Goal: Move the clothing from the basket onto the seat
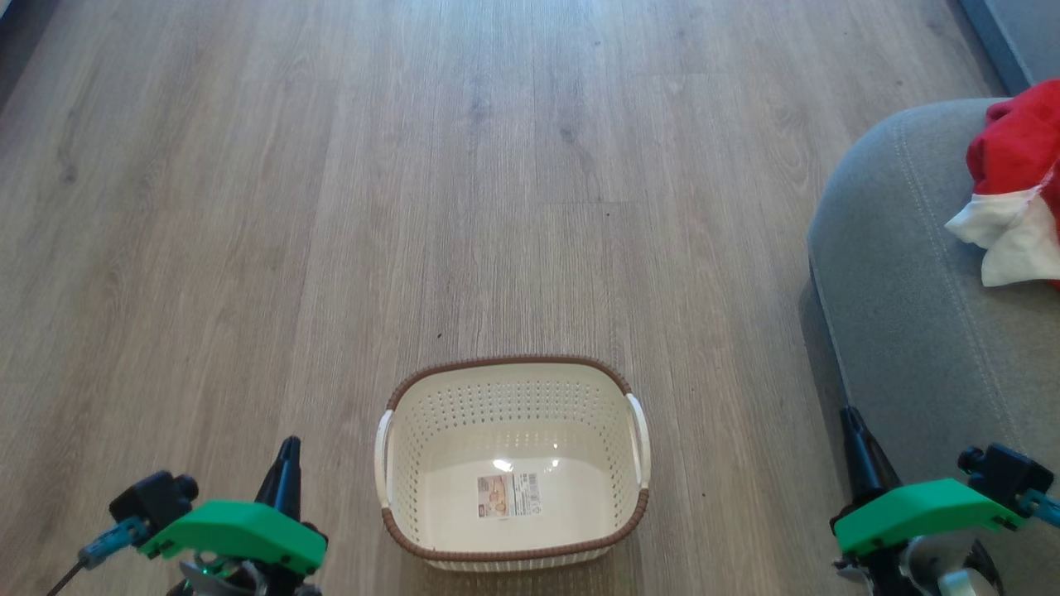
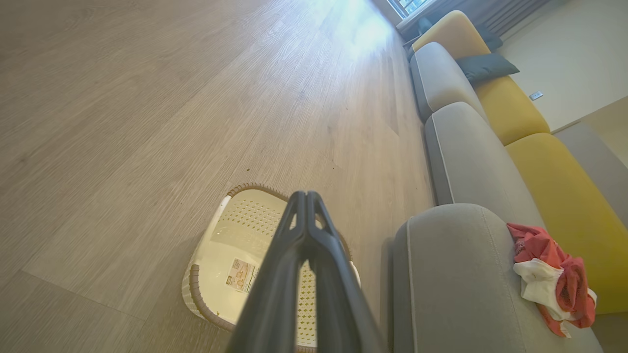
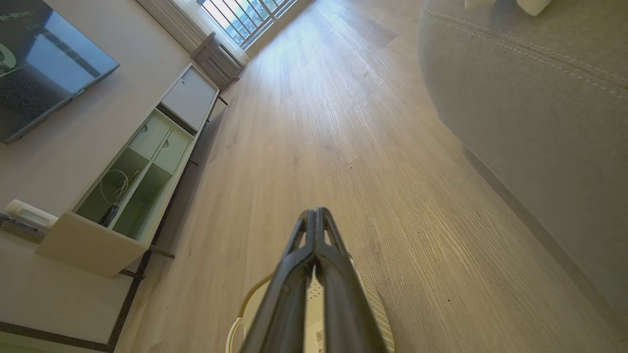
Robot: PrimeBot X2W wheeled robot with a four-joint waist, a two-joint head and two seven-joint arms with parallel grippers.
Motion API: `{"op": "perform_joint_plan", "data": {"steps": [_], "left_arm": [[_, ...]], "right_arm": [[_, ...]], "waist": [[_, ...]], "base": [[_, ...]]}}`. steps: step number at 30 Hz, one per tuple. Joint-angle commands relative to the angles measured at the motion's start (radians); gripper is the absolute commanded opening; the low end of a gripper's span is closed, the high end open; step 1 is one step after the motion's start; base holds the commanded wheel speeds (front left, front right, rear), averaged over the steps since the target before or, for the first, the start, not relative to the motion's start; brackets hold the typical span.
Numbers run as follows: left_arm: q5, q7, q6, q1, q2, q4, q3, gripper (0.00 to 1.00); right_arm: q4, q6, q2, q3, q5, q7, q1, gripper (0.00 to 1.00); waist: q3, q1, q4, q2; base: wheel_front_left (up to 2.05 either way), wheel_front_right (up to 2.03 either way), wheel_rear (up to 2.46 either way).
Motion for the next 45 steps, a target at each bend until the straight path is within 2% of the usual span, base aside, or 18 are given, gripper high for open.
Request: {"op": "perform_joint_plan", "data": {"steps": [1,45], "left_arm": [[-0.022,0.003,-0.009,-0.057,0.005,-0.035,0.032,0.00],[-0.441,0.130,-0.097,-0.076,-0.030,-0.071,0.153,0.00]], "right_arm": [[-0.038,0.000,-0.004,0.001,0.026,0.005,-0.046,0.00],[-0.092,0.000,0.013,-0.053,0.524,0.132,-0.077,0.00]], "waist": [[0.000,0.0000,0.000,0.0000],[-0.001,0.0000,-0.012,0.0000]], "base": [[0.00,0.00,0.00],[0.00,0.00,0.00]]}}
